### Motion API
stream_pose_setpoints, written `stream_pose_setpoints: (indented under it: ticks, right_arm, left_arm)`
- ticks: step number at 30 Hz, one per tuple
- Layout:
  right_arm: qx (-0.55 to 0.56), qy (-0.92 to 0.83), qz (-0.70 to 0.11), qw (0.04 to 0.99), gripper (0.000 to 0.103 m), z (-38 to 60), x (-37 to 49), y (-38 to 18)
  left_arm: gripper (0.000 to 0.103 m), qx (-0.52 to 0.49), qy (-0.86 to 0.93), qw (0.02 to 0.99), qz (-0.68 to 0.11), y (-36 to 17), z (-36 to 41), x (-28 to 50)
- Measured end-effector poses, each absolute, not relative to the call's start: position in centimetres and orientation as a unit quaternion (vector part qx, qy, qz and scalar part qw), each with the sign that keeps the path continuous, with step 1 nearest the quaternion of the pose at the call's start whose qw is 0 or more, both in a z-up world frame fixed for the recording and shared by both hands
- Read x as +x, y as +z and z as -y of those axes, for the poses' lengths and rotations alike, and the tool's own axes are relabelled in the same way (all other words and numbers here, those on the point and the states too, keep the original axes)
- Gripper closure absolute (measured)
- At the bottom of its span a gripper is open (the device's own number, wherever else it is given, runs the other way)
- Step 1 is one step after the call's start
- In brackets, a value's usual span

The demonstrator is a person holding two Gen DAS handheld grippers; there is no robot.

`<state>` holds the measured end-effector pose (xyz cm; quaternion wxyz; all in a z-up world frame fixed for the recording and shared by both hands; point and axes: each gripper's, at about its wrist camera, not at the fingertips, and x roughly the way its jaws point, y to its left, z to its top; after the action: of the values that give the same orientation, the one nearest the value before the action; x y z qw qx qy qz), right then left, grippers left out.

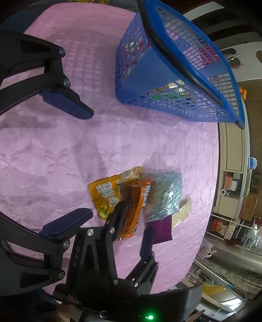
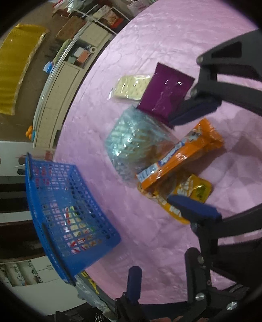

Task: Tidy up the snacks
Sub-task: 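Grasp the orange wafer bar with the right gripper and lift it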

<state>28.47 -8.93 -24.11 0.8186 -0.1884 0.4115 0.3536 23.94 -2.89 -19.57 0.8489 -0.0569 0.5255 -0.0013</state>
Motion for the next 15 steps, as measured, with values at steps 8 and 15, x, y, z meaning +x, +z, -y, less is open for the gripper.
stream_pose_setpoints:
  ticks: [8, 15]
  right_arm:
    - [-0.169, 0.387, -0.447, 0.789, 0.065, 8.4, 29.0, -25.2]
    - [-0.139, 0.396, -0.449, 0.789, 0.082, 10.2, 27.1, -23.8]
  left_arm:
    - [0.015, -0.074, 0.008, 0.844, -0.531, -20.5, 1.8, 24.8]
    - [0.015, -0.080, 0.010, 0.839, -0.538, -20.1, 1.9, 23.9]
